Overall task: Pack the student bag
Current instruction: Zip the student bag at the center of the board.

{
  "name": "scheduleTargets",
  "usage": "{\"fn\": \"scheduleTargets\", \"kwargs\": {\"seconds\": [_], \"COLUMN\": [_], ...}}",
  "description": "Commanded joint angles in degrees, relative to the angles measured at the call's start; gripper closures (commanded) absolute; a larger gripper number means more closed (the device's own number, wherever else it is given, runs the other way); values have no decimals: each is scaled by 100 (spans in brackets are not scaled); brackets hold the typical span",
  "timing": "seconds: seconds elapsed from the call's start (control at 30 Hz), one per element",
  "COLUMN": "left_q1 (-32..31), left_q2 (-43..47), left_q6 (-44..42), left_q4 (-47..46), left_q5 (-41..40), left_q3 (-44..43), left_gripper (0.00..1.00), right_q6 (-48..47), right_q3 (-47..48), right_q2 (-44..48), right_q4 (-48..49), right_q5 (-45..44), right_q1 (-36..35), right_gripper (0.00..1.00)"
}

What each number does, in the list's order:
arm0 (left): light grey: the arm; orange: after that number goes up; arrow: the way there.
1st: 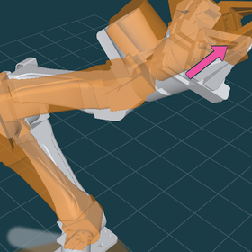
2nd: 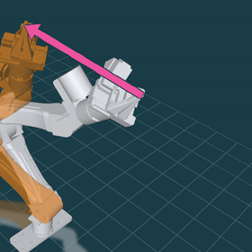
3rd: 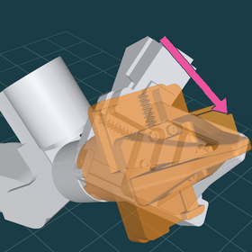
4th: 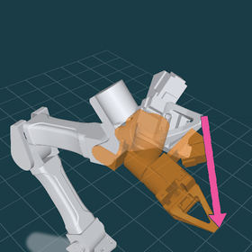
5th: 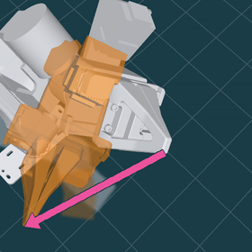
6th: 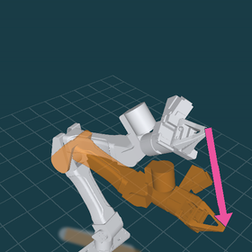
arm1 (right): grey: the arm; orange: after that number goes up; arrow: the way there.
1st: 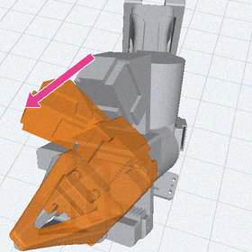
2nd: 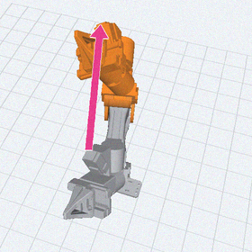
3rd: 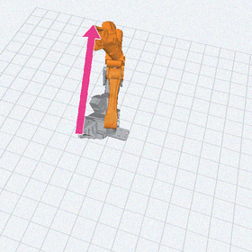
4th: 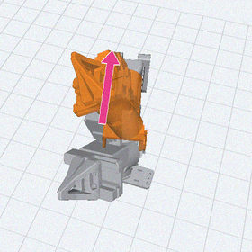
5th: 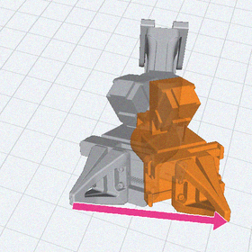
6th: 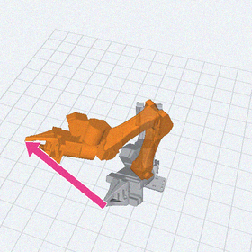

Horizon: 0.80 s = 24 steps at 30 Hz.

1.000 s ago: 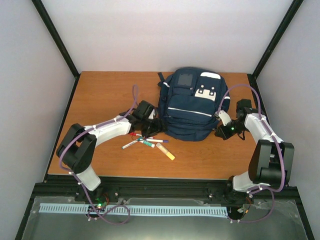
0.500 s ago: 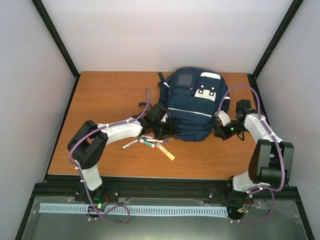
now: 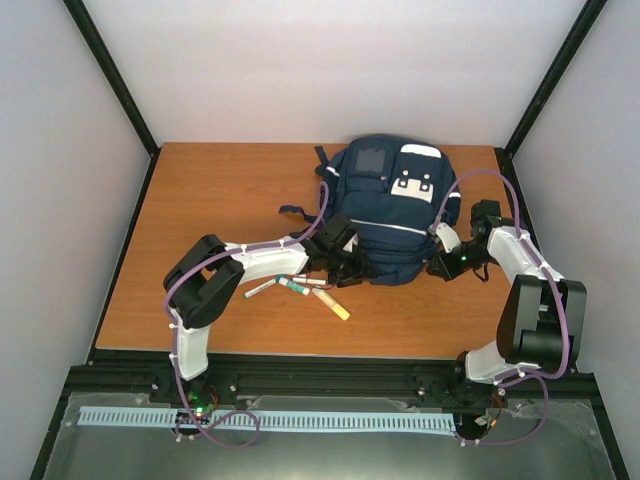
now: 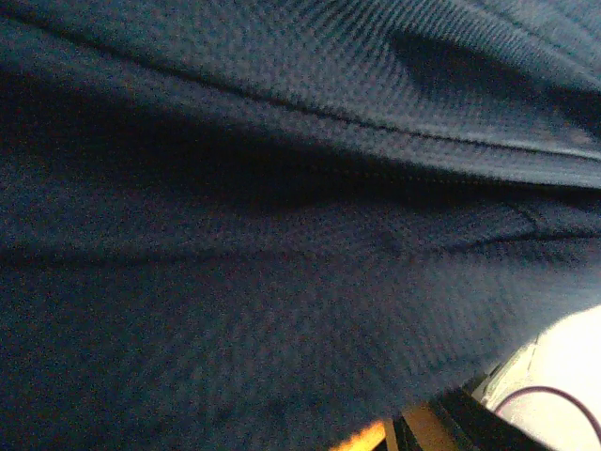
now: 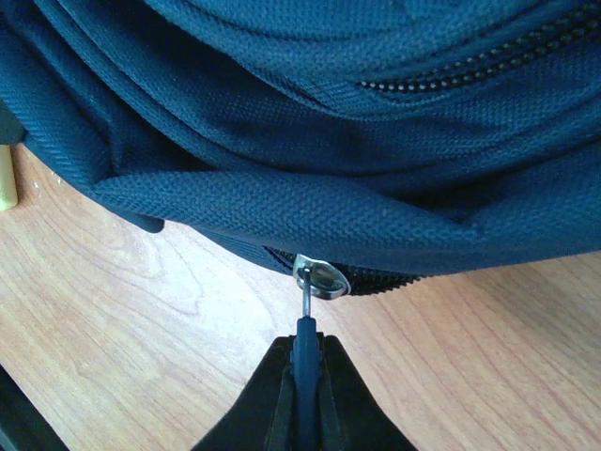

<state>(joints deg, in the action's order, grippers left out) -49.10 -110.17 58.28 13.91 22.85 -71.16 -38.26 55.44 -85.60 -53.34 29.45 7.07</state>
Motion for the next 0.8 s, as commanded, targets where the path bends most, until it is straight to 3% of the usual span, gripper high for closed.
{"fn": "scheduleTargets", "kwargs": {"seconds": [0.0,0.2,0.27,0.77], "left_q1": [-100,-100,-99,-99], "left_q2": [-182,-30,53,454], "left_q6": [14,-156,-198,-337], "left_q4": [-108,50,84,51], "left_q5": [222,16,-58,-219], "left_q3": [-277,-258,-245,47], "left_gripper": [59,92,99,99], "right_q6": [-53,-244,-385,-703], "right_q3": [157,239,312,1090], "right_q2": [-59,-118,-142,-1162], "right_q4": [-132,-267,-352,-264], "right_q5": [364,135,75,-172], "right_q1": [-41,89,237,1194], "right_gripper": [97,97,97,97]}}
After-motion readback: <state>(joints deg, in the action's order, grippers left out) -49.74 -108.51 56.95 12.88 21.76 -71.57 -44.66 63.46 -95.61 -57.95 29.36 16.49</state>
